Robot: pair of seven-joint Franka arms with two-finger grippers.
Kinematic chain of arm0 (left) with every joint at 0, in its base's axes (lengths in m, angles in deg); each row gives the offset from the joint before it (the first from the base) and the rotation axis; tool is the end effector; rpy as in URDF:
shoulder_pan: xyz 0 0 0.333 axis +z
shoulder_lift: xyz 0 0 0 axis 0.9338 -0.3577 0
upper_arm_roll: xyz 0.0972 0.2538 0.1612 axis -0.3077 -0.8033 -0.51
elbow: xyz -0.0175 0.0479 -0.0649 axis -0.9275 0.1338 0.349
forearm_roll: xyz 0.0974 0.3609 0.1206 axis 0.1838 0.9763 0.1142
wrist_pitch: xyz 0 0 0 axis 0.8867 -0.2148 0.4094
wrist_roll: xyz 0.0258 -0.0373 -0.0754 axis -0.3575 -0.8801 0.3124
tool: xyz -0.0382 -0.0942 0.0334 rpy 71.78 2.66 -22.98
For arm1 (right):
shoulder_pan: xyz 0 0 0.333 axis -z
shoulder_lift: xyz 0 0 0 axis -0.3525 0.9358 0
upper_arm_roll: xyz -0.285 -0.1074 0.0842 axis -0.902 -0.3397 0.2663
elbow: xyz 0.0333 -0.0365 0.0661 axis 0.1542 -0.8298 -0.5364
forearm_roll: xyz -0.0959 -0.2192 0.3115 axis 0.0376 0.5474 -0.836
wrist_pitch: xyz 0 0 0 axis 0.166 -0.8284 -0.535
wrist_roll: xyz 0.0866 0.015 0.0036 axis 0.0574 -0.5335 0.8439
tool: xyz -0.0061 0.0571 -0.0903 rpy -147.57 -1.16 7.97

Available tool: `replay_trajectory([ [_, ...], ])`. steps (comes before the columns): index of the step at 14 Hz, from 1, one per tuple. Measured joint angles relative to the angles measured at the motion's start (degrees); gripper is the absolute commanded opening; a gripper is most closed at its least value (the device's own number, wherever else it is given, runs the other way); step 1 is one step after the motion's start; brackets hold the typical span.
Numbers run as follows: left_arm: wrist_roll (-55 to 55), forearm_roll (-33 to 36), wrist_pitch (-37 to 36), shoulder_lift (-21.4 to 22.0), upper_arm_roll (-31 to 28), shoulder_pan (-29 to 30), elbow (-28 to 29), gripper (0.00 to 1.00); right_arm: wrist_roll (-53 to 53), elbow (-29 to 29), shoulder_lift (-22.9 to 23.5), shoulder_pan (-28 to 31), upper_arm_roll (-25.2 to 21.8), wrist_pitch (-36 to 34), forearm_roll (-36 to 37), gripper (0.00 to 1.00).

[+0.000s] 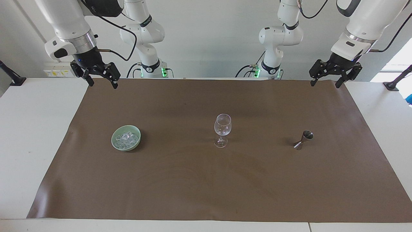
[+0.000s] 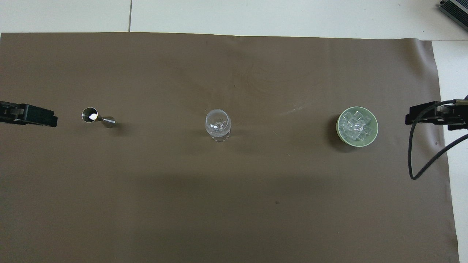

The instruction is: Pour wine and add ice with both arms

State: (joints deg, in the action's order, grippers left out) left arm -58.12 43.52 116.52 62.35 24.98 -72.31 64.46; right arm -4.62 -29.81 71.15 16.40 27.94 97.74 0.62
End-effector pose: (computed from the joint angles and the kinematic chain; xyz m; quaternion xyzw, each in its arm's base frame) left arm 0.5355 -0.0433 0.6485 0.9974 -0.0689 0.0164 0.0116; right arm 0.5395 -0.0170 0.6310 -0.9971 0.0738 -0.0178 0.0044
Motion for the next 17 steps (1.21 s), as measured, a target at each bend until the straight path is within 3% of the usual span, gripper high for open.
replay_trajectory([
  [17,0.0,0.0,3.2,-1.5,0.0,0.0,-0.5,1.00,0.0,0.0,0.0,0.0,0.0,0.0,0.0,1.00],
])
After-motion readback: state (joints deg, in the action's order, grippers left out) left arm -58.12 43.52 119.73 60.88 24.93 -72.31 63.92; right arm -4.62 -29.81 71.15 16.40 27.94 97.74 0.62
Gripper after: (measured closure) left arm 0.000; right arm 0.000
